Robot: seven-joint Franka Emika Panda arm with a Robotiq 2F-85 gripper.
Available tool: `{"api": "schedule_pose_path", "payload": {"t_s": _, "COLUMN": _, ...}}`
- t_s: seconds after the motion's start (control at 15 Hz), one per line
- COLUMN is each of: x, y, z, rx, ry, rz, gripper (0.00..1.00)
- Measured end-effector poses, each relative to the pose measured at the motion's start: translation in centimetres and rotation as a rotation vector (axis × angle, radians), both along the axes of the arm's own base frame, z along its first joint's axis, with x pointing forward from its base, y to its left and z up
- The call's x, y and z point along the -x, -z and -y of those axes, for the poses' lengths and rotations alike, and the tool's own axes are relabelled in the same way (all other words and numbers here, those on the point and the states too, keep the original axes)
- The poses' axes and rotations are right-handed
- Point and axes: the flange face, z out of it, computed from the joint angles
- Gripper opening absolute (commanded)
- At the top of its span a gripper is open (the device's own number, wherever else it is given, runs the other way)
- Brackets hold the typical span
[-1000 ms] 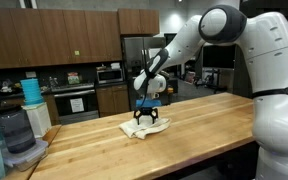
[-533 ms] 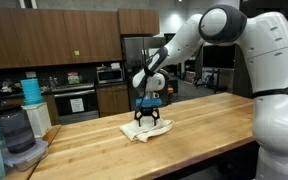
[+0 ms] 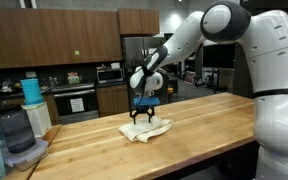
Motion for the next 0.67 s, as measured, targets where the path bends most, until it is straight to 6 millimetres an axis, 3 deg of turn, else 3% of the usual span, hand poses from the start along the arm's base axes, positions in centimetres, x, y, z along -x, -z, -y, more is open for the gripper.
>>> {"api": "schedule_pose_path", "payload": {"t_s": 0.33, "x": 1.1, "y": -2.8, "z": -2.4, "rx": -0.047, "ry": -0.170, "rz": 0.149, "gripper": 1.00}}
{"api": "schedule_pose_path", "payload": {"t_s": 0.67, "x": 2.5, "y": -2.3, "z": -2.7, "rx": -0.018, "ry": -0.444, "rz": 0.095, "gripper": 1.00}}
